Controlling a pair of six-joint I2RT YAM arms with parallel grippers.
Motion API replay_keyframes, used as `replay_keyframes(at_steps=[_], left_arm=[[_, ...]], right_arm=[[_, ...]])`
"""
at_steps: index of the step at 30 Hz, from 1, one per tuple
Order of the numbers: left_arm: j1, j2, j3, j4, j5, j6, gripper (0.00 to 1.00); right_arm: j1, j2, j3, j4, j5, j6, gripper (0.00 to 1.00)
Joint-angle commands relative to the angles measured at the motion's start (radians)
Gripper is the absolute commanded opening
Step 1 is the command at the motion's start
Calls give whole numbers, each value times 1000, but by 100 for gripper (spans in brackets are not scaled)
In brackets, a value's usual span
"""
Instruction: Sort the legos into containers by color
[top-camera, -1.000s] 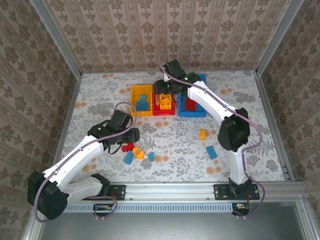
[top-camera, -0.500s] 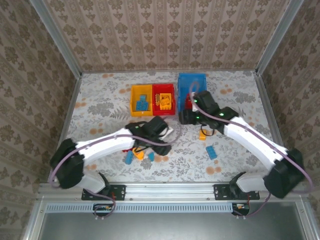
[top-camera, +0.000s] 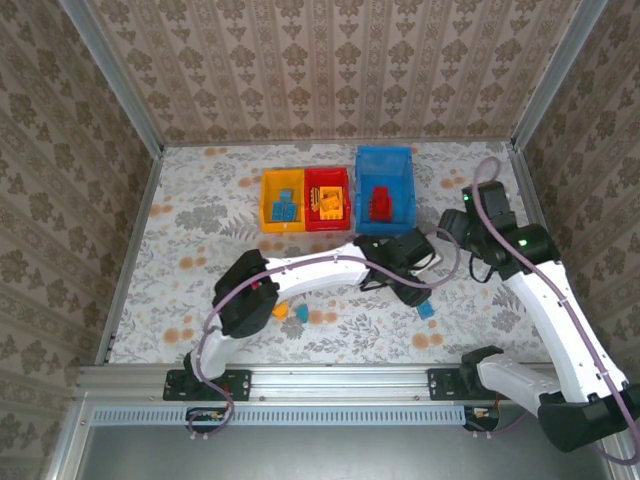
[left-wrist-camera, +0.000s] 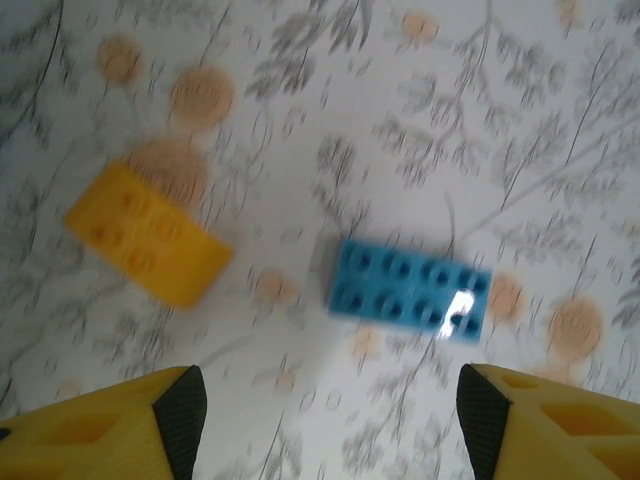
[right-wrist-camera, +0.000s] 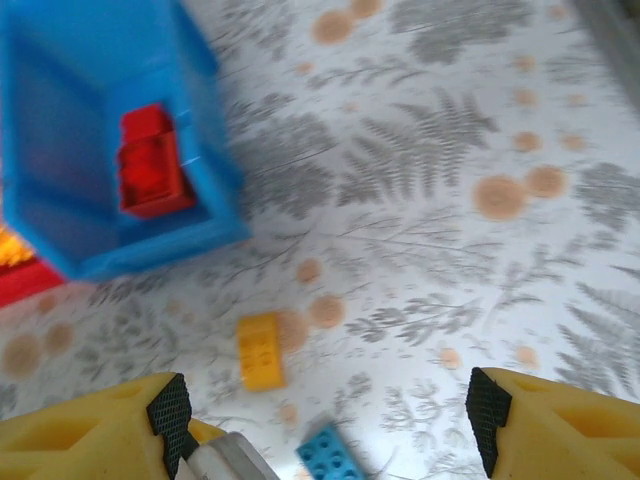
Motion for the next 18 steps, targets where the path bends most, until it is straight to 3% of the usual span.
replay_keyframes(at_steps=[1,7,12,18], left_arm=[[-34,80,112,-119,19,-47,70],[-48,250,344,-267,-10,-200,69],[-41,328,485,-389,-18,-319,68],[-6,322,555,-510,74,-484,66]], right_arm=[[-37,-46,114,-111,78,31,78],[-65,-55,246,-169,119,-4,79],[-75,-81,249,-205,144,-46,81],[-79,-88,243,-176,158,-117,82]])
